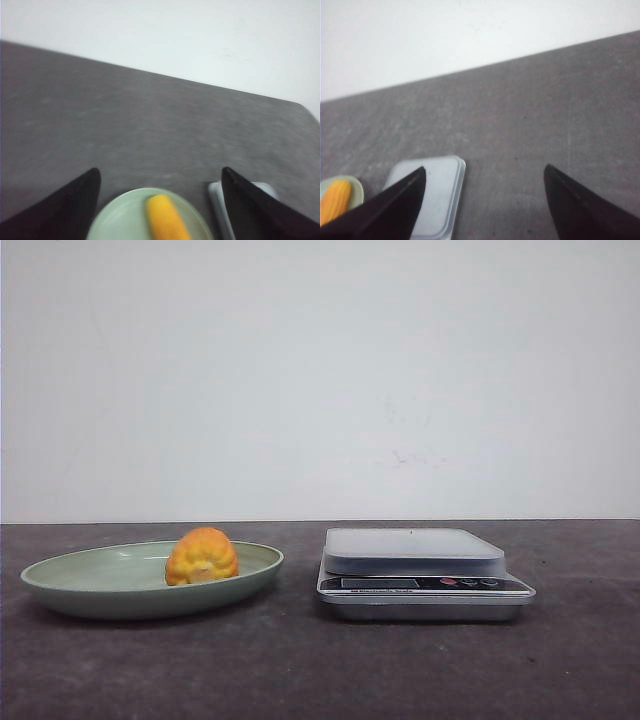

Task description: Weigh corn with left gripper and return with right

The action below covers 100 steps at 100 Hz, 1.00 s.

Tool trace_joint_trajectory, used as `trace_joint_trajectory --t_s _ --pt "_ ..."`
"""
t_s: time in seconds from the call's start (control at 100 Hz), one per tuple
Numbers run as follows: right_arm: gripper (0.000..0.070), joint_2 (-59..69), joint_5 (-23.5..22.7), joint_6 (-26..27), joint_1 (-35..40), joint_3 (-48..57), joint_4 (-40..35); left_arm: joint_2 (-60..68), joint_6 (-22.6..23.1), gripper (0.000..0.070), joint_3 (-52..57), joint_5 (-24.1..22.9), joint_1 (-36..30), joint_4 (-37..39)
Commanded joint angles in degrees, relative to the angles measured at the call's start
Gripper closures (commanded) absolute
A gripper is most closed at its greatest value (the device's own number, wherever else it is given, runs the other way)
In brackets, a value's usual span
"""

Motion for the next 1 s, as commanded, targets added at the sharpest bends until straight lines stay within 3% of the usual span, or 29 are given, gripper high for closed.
trace_joint_trajectory --t_s 0.0,0.25,0.58,0.99 --pt "0.0230 1.7 -0.2 -2.6 0.4 3.8 -2.2 3.5 1.9 0.0246 1.7 -2.0 -2.7 -0.2" --pt "0.0219 7.0 -0.2 -5.6 1.6 13.9 -10.2 18.8 1.8 0.0248 3.0 -7.9 -11.3 1.5" --pt "0.0201 8.2 0.0 -7.2 2.1 14.7 -13.0 36.7 1.3 0.0225 3.0 -8.0 -16.0 4.8" --pt "0.0201 8.1 0.0 -7.6 2.1 14.7 -13.5 42.1 0.7 0.0226 3.0 -9.3 -17.2 4.9"
